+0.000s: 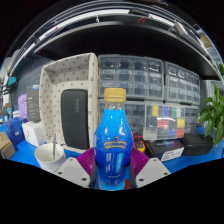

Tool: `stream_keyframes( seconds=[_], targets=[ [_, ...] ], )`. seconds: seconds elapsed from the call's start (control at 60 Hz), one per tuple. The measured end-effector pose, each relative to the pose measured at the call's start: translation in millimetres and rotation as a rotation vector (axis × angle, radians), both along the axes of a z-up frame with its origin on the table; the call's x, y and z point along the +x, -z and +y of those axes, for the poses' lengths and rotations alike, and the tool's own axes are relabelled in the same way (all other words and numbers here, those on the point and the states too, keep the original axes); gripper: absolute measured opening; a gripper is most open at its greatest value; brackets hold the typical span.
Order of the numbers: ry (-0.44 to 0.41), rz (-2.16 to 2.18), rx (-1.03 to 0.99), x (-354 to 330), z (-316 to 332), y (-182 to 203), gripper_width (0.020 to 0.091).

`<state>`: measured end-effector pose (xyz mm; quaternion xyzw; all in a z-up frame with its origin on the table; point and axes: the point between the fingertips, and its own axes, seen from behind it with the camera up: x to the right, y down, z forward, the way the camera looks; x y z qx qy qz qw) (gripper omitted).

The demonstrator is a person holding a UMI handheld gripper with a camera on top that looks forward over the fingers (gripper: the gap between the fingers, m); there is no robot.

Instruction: Pour water

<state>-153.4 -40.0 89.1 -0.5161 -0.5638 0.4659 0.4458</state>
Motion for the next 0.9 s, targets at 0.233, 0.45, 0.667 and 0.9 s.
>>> stream_keyframes(
  seconds=[0.233, 0.45, 0.667, 0.9],
  targets=[
    [0.013, -0.066, -0.052, 9, -6, 5, 0.0798],
    [0.071, -0.145, -0.017, 66, -7, 12, 0.0832],
    [0.121, -0.226, -0.005, 145, -15, -21, 0.0837],
    [0.144, -0.172, -0.01, 198, -31, -99, 0.0835]
  ],
)
